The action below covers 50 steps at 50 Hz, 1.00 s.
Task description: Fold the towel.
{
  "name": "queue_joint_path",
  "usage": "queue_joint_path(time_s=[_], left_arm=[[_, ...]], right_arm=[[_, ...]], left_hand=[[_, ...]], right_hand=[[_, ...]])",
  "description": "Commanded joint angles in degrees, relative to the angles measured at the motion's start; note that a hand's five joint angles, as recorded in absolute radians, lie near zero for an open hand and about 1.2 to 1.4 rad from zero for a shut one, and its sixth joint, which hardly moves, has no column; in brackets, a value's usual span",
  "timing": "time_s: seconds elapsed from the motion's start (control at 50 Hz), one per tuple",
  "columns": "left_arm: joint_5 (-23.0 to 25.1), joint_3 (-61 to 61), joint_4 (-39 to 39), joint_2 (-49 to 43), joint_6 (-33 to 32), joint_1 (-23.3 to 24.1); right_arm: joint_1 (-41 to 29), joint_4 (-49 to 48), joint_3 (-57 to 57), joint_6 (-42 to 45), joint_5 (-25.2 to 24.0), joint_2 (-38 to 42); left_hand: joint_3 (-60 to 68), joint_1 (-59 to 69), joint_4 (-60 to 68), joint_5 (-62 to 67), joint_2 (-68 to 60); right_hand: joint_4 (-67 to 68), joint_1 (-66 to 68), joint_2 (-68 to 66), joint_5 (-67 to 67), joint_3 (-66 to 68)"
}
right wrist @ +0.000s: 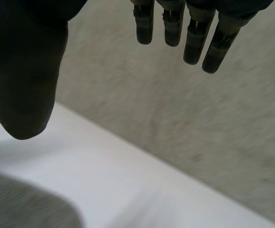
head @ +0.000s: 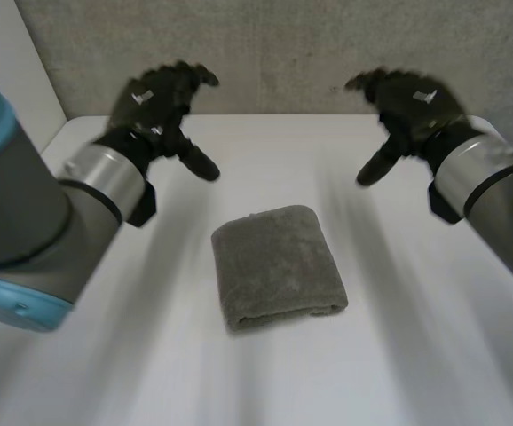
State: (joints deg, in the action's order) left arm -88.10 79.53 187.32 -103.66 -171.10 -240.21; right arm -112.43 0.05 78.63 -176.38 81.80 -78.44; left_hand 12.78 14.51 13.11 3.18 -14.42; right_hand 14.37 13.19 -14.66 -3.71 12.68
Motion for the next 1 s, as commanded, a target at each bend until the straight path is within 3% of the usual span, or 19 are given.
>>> queue_joint_path(time_s=[0.02,0.1,0.34,0.84,0.94,0.98,1.0], left_arm=[[0.3,-3.9,-8.7,1.4,0.1,-2.4],[0.1,-3.9,-10.4,1.4,0.2,-4.4],[-0.5,-3.6,-10.6,1.2,0.2,-4.6],[-1.1,-3.2,-10.3,0.7,0.4,-5.5],[-0.1,-2.8,-9.7,1.1,0.2,-5.5],[1.5,-2.3,-7.7,1.1,-0.6,-5.4],[1.5,-2.3,-7.7,1.1,-0.6,-5.4]], right_arm=[[-0.2,0.5,-1.0,0.0,4.5,-2.7],[-0.2,1.8,0.0,-0.1,4.8,-3.1],[0.0,2.2,0.7,0.2,8.9,-3.1],[0.5,2.3,0.9,0.6,7.9,-3.2],[-0.3,3.1,0.7,1.0,3.2,-3.0],[-0.3,6.7,0.6,1.9,-5.7,-2.0],[-0.2,6.7,0.6,1.9,-5.8,-2.0]], left_hand=[[-2.8,-3.6,-3.1,-2.3,3.5],[-2.8,-3.6,-3.1,-2.3,3.5],[-2.8,-3.6,-3.1,-2.3,3.5],[-2.8,-3.6,-3.1,-2.3,3.5],[-2.8,-3.6,-3.1,-2.3,3.5],[-2.8,-3.6,-3.1,-2.3,3.5],[-2.8,-3.6,-3.1,-2.3,3.5]], right_hand=[[-4.4,-3.2,4.7,3.7,-2.7],[-4.4,-3.2,4.7,3.7,-2.7],[-4.4,-3.2,4.7,3.7,-2.7],[-4.4,-3.2,4.7,3.7,-2.7],[-4.4,-3.2,4.7,3.7,-2.7],[-4.4,-3.2,4.7,3.7,-2.7],[-4.4,-3.2,4.7,3.7,-2.7]])
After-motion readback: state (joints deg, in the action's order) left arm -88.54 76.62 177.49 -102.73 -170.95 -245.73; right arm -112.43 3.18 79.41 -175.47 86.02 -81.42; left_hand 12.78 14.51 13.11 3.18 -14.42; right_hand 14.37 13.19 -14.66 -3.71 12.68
